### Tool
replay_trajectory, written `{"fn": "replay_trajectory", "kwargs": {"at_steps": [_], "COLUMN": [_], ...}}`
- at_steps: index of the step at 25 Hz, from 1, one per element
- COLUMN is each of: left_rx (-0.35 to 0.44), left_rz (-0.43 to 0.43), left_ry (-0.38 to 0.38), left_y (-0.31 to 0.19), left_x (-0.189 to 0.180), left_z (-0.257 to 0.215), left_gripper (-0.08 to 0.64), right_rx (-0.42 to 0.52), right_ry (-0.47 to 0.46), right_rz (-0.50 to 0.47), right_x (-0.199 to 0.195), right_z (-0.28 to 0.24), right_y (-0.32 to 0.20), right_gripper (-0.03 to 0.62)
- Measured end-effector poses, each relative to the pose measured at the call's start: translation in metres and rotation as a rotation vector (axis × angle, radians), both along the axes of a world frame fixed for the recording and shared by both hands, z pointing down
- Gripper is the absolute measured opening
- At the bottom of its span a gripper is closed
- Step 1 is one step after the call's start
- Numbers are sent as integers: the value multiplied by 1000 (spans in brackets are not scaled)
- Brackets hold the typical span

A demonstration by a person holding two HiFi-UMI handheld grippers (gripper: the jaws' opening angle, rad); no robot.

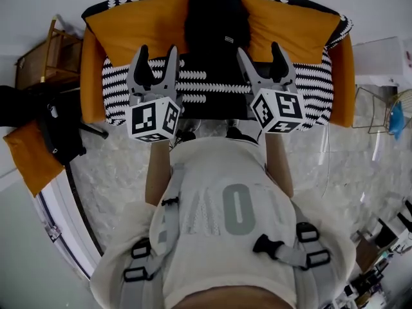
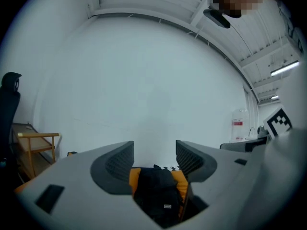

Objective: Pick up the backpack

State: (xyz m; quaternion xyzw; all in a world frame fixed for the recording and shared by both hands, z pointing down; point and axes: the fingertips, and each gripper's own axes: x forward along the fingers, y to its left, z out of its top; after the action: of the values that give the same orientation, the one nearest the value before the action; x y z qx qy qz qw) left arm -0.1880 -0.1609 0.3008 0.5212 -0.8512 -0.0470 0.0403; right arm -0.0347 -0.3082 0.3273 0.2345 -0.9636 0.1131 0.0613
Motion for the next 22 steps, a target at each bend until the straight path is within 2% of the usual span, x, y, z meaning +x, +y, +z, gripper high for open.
{"fn": "replay_trajectory", "kwargs": {"at_steps": [5, 12, 18, 22], "left_rx": [-27, -73, -142, -222], "left_rz": [5, 35, 59, 65], "left_ry": [20, 56, 65, 101], "left_y": [-16, -50, -102, -131], "left_x": [-6, -38, -62, -79], "left_z": [14, 48, 117, 189], "left_gripper": [270, 270, 270, 270], "right_rx": [-24, -77, -130, -152], "right_ry": [19, 50, 137, 181], "right_rz": [-9, -3, 6, 30], "right_x": [-9, -36, -56, -73], "right_z": [8, 41, 114, 176], "right_y": [-23, -59, -96, -131], "right_gripper": [367, 367, 367, 367]}}
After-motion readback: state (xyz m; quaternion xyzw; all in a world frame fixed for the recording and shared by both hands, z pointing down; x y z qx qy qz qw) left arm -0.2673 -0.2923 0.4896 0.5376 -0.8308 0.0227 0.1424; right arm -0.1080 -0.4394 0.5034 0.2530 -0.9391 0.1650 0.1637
